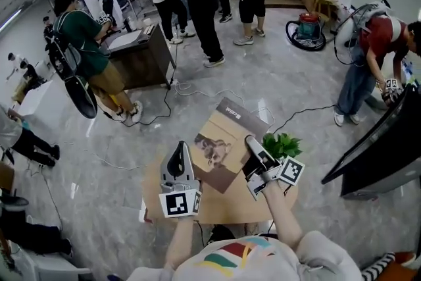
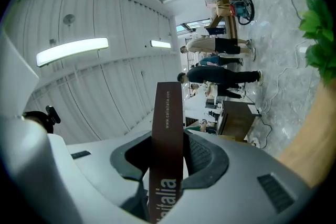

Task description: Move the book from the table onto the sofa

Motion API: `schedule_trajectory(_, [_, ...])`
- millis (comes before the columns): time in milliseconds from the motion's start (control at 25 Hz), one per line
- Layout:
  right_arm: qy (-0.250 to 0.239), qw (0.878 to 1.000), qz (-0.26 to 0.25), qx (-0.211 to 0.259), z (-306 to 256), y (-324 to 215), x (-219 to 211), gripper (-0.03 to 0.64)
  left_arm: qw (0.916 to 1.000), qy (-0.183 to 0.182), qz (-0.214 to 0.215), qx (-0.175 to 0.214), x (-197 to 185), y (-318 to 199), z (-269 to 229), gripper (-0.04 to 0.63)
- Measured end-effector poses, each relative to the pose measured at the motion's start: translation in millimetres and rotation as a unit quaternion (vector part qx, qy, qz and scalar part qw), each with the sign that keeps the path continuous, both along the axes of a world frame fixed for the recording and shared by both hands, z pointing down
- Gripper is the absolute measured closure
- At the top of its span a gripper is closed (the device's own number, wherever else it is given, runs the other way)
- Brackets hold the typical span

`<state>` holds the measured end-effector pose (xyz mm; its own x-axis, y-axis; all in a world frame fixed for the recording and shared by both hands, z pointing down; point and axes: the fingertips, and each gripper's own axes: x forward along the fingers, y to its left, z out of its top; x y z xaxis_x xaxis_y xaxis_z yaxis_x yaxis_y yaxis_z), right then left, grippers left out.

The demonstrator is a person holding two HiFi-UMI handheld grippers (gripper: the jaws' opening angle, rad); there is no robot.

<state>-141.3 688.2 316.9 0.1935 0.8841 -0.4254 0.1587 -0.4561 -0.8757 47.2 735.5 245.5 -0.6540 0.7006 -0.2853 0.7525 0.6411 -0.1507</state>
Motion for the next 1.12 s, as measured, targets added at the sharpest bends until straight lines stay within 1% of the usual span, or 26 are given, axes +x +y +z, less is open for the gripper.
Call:
schedule_trajectory(160, [-0.004, 0.999, 0.053, -0.004, -5, -46, -23, 0.463, 0.9989, -0.008, 0.047, 0.000, -26, -31, 0, 0.592])
schedule_trajectory(320, [-0.004, 0.993, 0.117, -0.003, -13, -102, -57, 0.463, 0.9942, -0.018, 0.106, -0.005, -68, -63, -9, 0.592])
schedule_trajectory(440, [-0.001, 0.985, 0.174, -0.005, -20, -142, -72, 0.463, 0.9859, -0.017, 0.166, -0.006, -94, -86, -13, 0.592])
schedule_trajectory(560, [-0.009, 0.972, 0.237, 0.007, -27, -177, -66, 0.463, 0.9728, -0.019, 0.231, 0.007, -102, -99, -15, 0.592])
schedule_trajectory(640, [-0.014, 0.960, 0.278, 0.017, -25, -206, -63, 0.463, 0.9624, -0.016, 0.271, 0.013, -110, -115, -10, 0.592])
schedule_trajectory(720, [-0.008, 0.948, 0.316, 0.028, -16, -239, -63, 0.463, 0.9511, -0.011, 0.308, 0.019, -122, -138, -2, 0.592])
schedule_trajectory(800, [-0.006, 0.933, 0.357, 0.042, -6, -280, -66, 0.463, 0.9375, -0.010, 0.347, 0.028, -140, -166, 5, 0.592])
schedule_trajectory(840, [-0.006, 0.923, 0.381, 0.050, -2, -304, -68, 0.463, 0.9283, -0.010, 0.370, 0.031, -151, -183, 6, 0.592])
schedule_trajectory(960, [-0.001, 0.889, 0.453, 0.066, 5, -365, -72, 0.463, 0.8963, -0.005, 0.442, 0.036, -182, -231, 8, 0.592])
schedule_trajectory(1040, [0.007, 0.869, 0.491, 0.066, 6, -393, -74, 0.463, 0.8776, -0.002, 0.478, 0.039, -197, -254, 7, 0.592])
schedule_trajectory(1120, [0.014, 0.846, 0.529, 0.061, 5, -433, -74, 0.463, 0.8573, 0.002, 0.514, 0.036, -210, -287, 5, 0.592])
